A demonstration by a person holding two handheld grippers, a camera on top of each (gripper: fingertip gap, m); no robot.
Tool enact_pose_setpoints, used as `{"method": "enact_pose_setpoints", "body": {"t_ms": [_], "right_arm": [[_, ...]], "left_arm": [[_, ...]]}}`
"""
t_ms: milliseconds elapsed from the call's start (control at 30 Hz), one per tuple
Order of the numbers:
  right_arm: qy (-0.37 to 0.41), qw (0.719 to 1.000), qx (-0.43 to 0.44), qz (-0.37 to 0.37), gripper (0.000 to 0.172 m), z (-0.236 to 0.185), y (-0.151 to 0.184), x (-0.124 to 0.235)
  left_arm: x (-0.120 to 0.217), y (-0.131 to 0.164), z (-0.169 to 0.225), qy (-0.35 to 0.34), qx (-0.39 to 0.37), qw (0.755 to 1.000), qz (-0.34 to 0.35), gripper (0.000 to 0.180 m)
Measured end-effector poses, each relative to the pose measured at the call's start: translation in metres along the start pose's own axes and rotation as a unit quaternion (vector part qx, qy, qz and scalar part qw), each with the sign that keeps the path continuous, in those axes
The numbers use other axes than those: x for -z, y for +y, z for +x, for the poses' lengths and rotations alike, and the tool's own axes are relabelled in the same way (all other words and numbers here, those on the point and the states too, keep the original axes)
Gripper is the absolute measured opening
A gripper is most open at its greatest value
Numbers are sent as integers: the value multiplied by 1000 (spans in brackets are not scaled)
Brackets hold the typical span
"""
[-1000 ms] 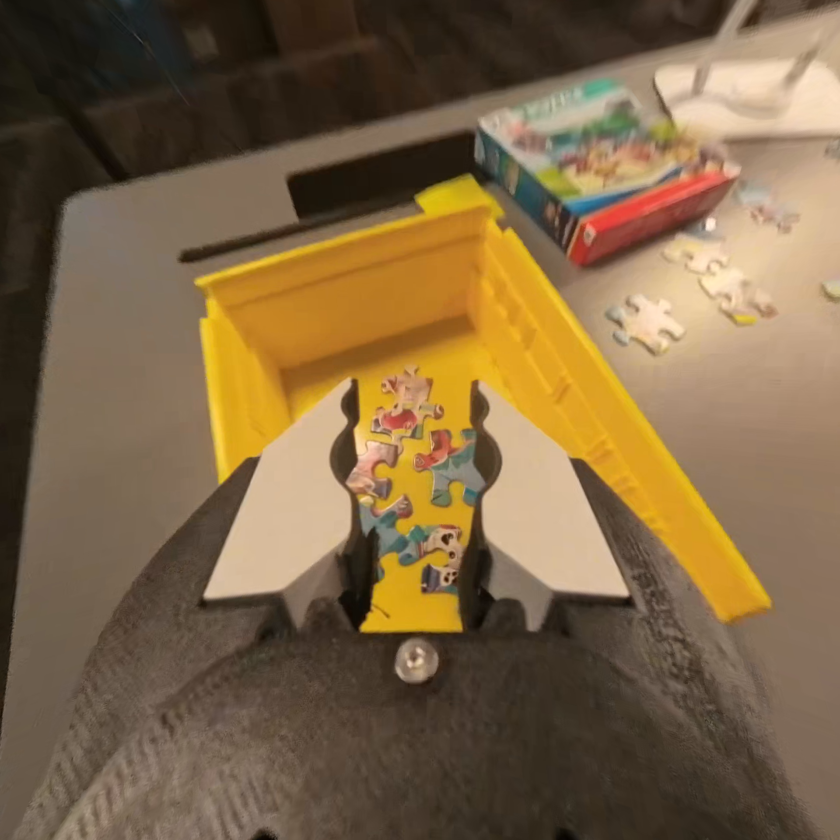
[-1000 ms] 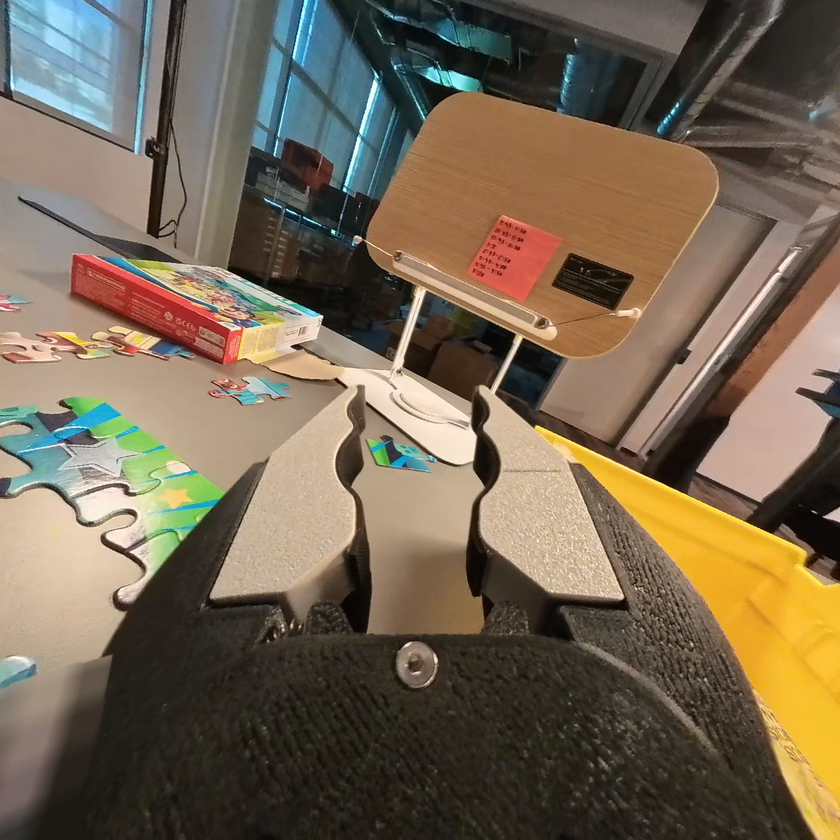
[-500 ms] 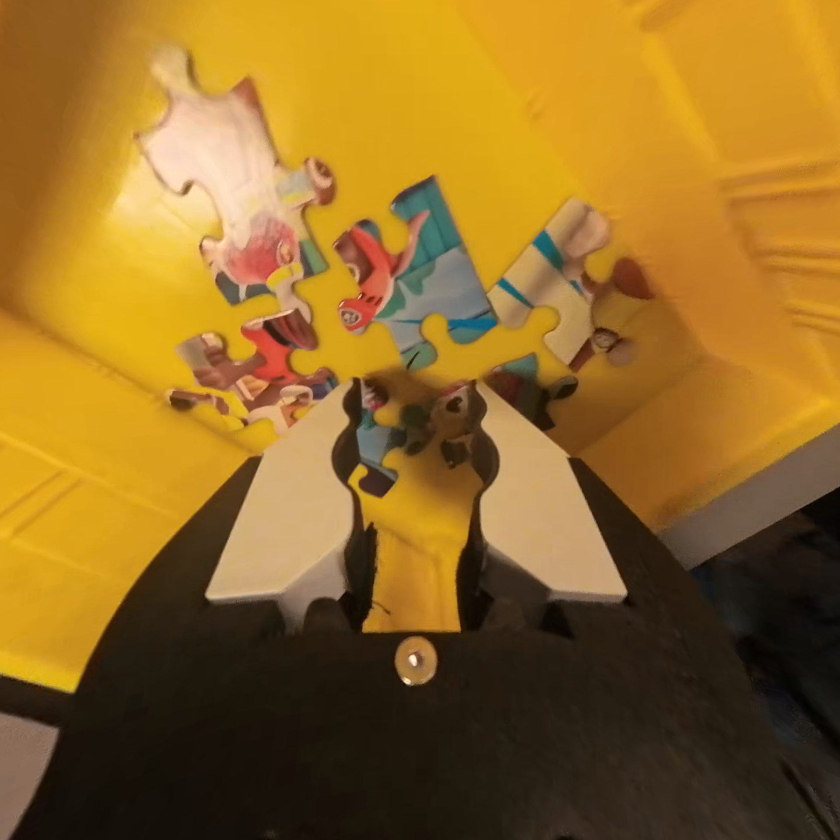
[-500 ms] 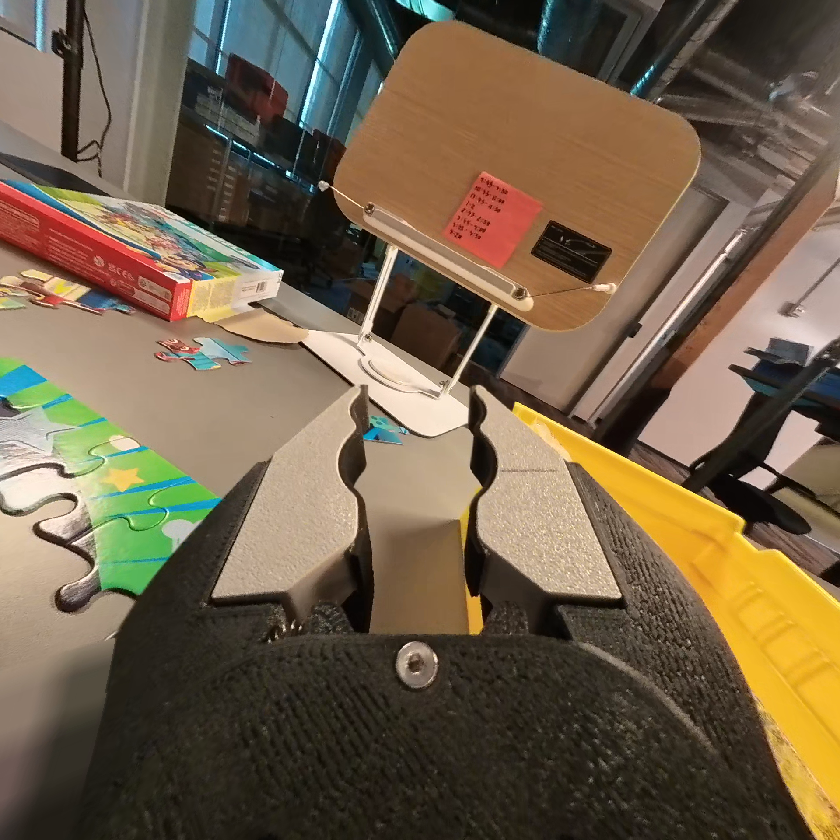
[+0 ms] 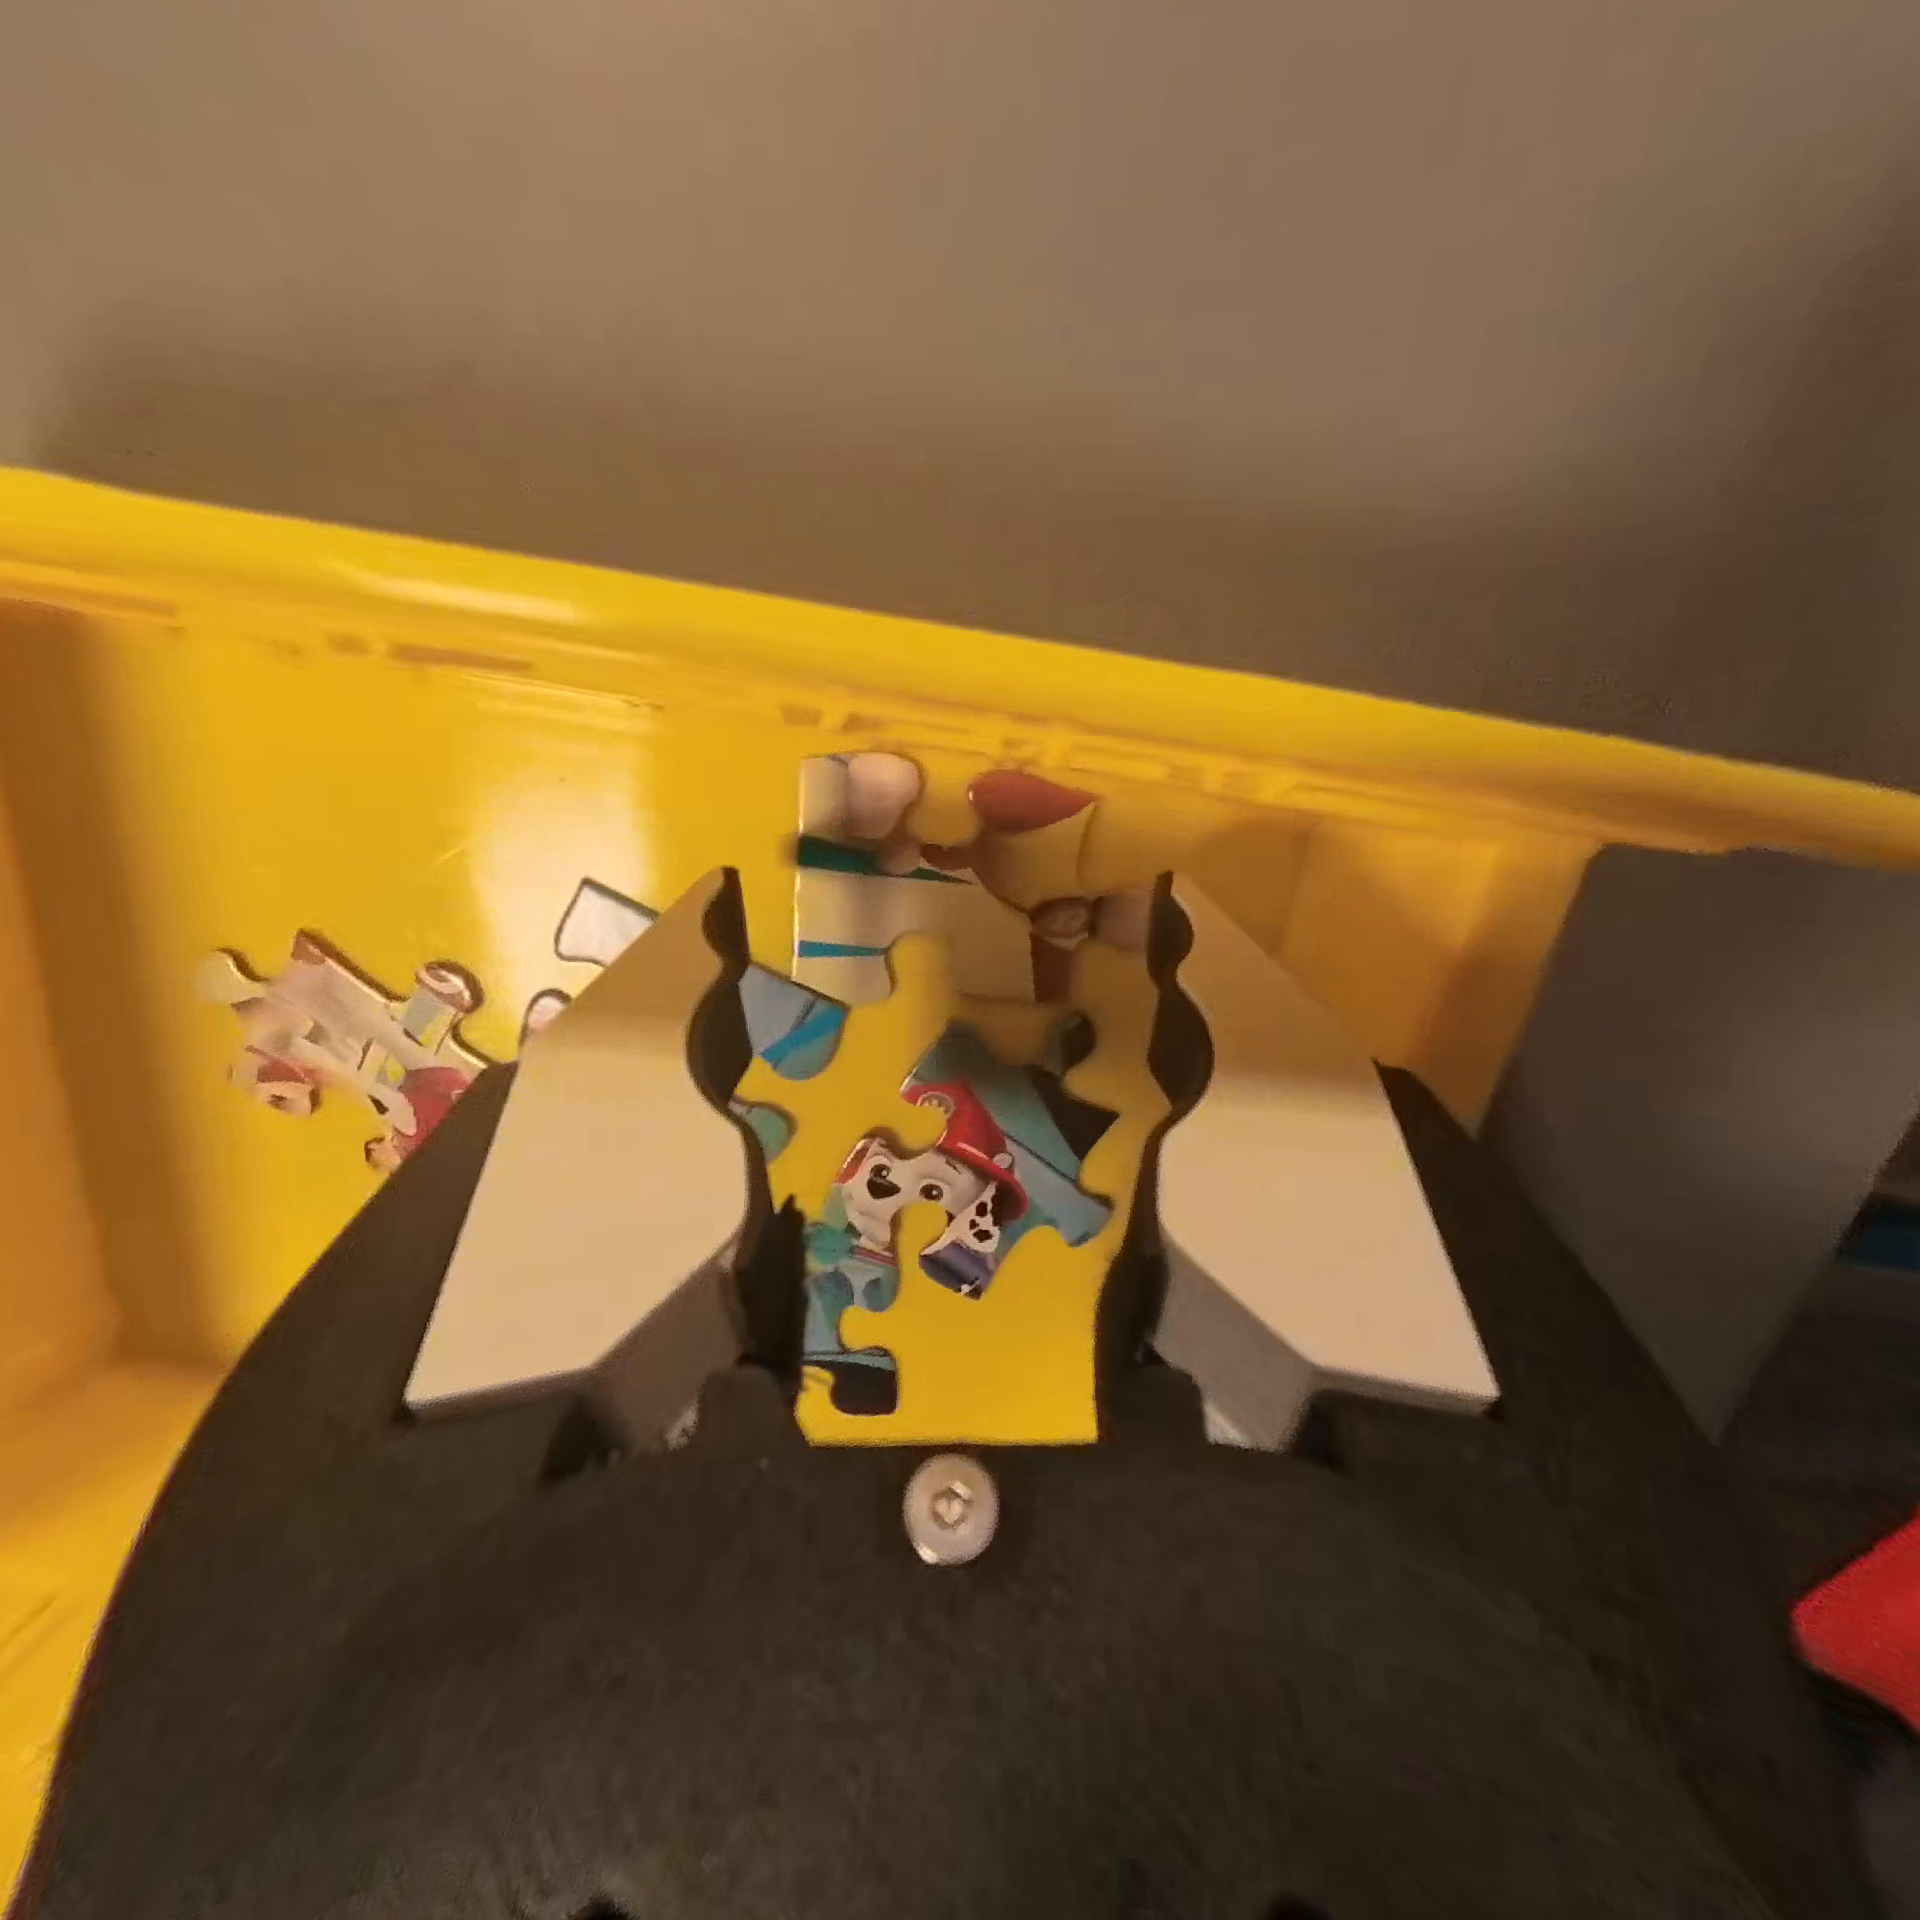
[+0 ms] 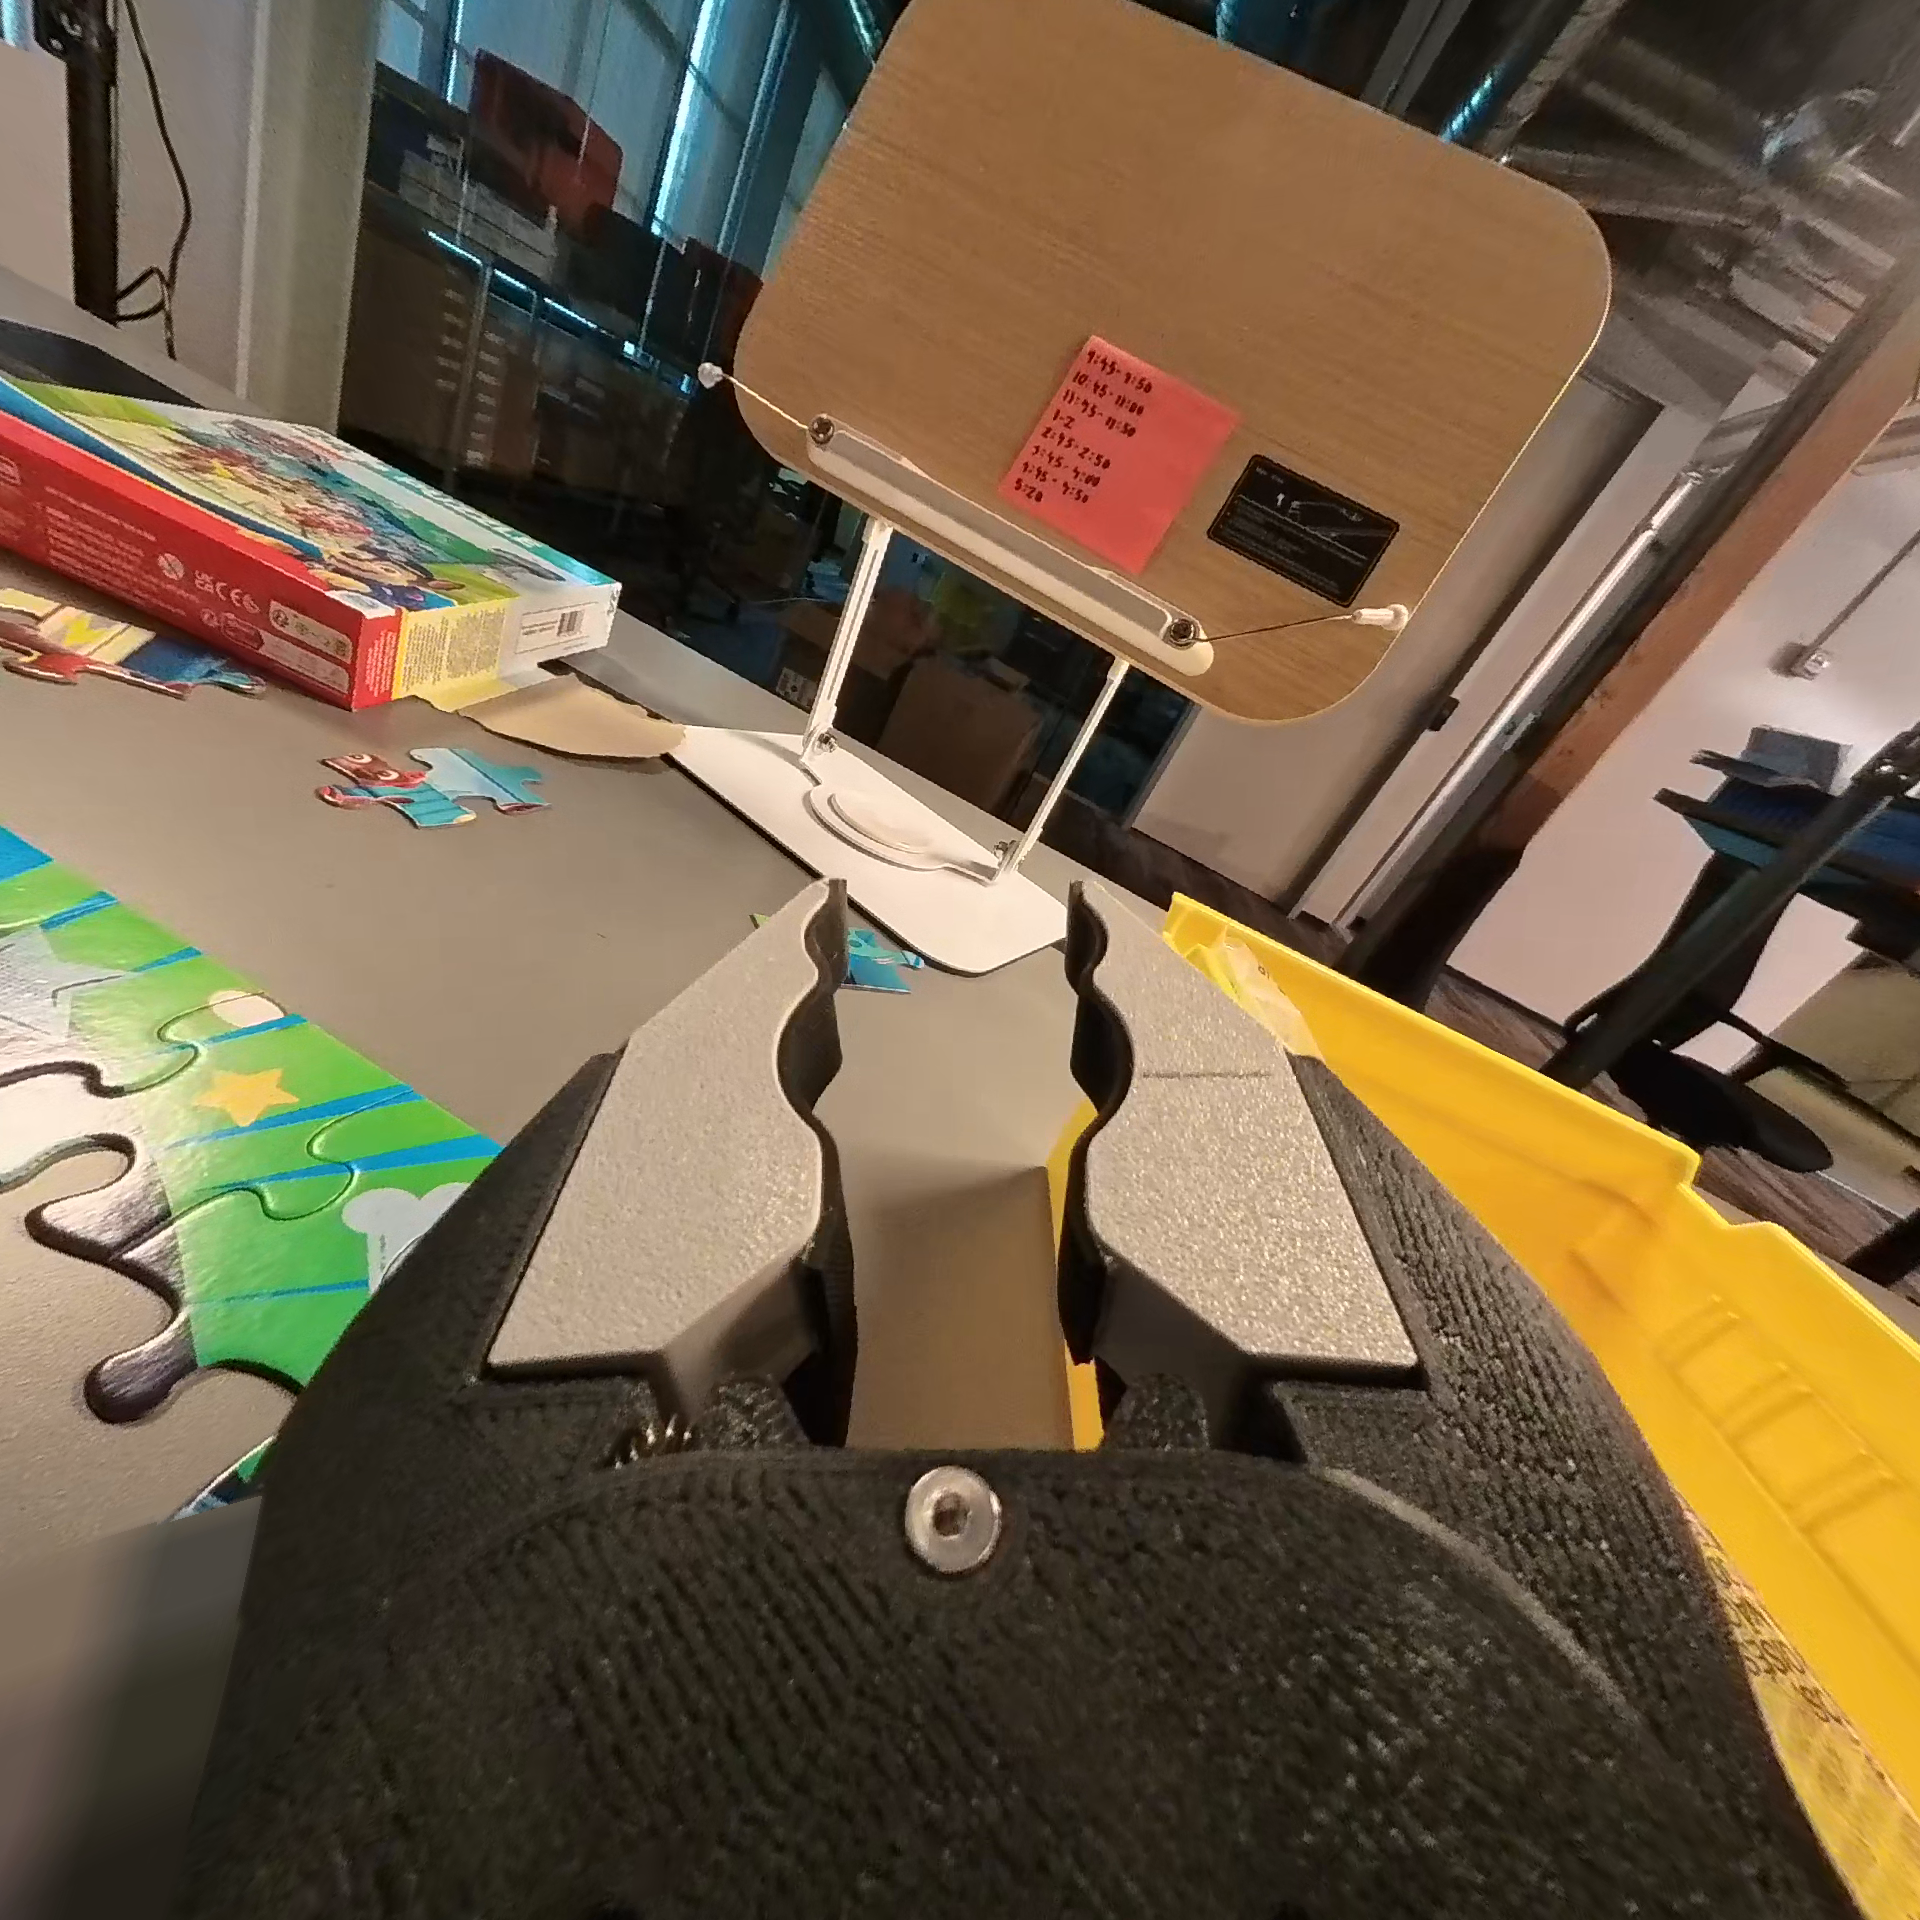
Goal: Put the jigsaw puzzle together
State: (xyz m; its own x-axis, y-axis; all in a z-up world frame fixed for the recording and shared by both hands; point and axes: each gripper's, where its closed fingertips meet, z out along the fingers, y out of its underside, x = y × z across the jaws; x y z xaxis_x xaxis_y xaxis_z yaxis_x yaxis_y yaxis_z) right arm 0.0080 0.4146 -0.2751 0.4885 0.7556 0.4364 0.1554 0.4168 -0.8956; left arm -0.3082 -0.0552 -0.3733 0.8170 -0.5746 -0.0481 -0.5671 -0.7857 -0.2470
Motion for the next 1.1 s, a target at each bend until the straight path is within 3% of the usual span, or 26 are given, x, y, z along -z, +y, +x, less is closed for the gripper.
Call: {"method": "enact_pose_setpoints", "body": {"t_ms": [167, 367, 400, 533, 700, 833, 967, 1100], "right_arm": [[-1, 1000, -3, -2, 40, 0, 1, 0], [-2, 1000, -7, -3, 40, 0, 1, 0], [-2, 1000, -8, -2, 39, 0, 1, 0], [-5, 1000, -13, 2, 39, 0, 0, 0], [-8, 1000, -22, 9, 39, 0, -2, 1], [-11, 999, -28, 14, 38, 1, -3, 2], [-14, 999, -36, 23, 38, 1, -6, 3], [-16, 998, -38, 37, 38, 0, -11, 5]], "left_arm": [[-9, -1, -2, 31, 20, 999, -7, 72], [-9, 1, -4, 16, 23, 998, -56, 65], [-8, 2, -3, 15, 22, 998, -63, 57], [-7, 4, -3, 9, 25, 998, -56, 55], [6, 13, -11, -38, 34, 998, -45, 55], [38, 14, -20, -90, 44, 995, -28, 55], [88, -11, -25, -142, 38, 989, 27, 55], [124, -69, -12, -159, -20, 983, 89, 55]]}}
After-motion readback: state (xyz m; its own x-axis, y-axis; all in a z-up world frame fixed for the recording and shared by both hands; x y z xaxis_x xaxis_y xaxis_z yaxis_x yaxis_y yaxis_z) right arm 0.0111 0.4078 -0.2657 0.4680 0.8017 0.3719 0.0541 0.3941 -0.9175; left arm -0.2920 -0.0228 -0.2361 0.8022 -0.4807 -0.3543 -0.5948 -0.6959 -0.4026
